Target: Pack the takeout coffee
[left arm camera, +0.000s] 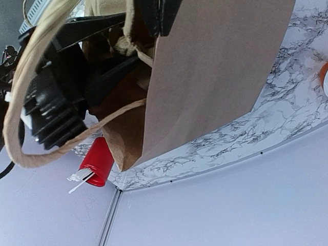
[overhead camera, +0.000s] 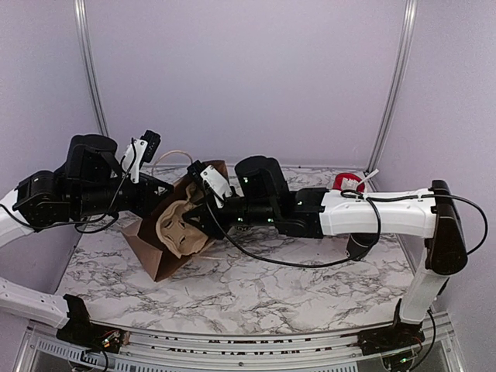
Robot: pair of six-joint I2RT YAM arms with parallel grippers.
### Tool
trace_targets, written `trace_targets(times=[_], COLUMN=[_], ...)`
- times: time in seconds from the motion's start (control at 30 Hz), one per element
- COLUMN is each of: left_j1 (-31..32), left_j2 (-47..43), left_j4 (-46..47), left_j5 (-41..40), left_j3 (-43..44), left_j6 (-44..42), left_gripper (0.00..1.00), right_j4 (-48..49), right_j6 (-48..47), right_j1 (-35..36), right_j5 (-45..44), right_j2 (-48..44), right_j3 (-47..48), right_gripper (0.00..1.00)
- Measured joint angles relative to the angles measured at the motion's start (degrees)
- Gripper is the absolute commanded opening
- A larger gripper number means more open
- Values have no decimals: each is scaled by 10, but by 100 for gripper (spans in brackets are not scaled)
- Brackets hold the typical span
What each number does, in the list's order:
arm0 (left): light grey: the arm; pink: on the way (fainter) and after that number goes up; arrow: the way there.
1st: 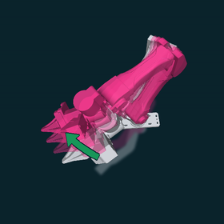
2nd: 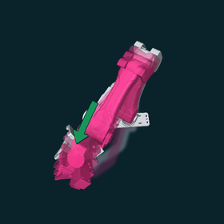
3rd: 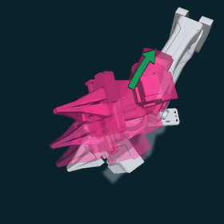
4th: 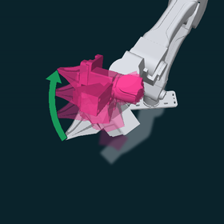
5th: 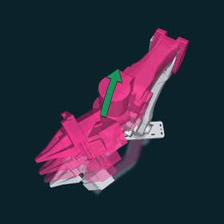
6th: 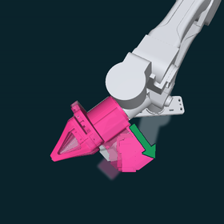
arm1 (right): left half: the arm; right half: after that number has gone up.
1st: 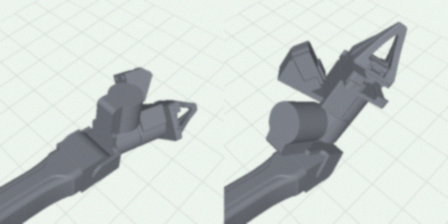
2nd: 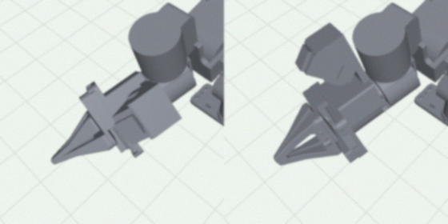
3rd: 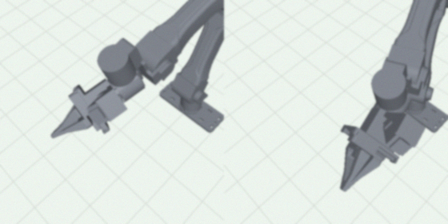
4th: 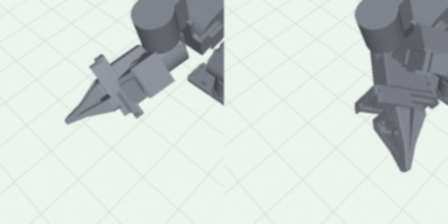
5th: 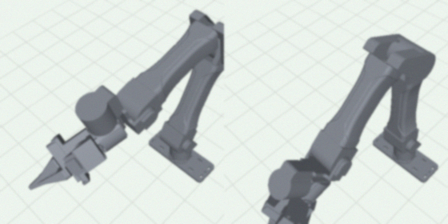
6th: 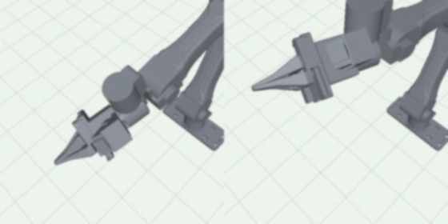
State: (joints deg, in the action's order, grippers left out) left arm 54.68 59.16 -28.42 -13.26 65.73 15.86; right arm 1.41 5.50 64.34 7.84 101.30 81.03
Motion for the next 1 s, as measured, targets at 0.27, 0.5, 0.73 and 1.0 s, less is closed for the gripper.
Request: trace_targets(times=[0.27,0.5,0.73,1.0], left_j1=[0,0,0,0], left_j2=[0,0,0,0], left_j4=[3,16,25,37], left_j5=[30,40,43,49], left_j3=[10,10,11,11], left_j6=[43,84,108,123], left_gripper=[0,0,0,0], right_j4=[-6,-21,-26,-49], right_j6=[1,3,3,2], right_j1=[12,13,14,15], right_j5=[-97,-144,-158,-165], right_j2=[11,18,21,42], right_j3=[8,8,8,13], right_gripper=[39,38,38,38])
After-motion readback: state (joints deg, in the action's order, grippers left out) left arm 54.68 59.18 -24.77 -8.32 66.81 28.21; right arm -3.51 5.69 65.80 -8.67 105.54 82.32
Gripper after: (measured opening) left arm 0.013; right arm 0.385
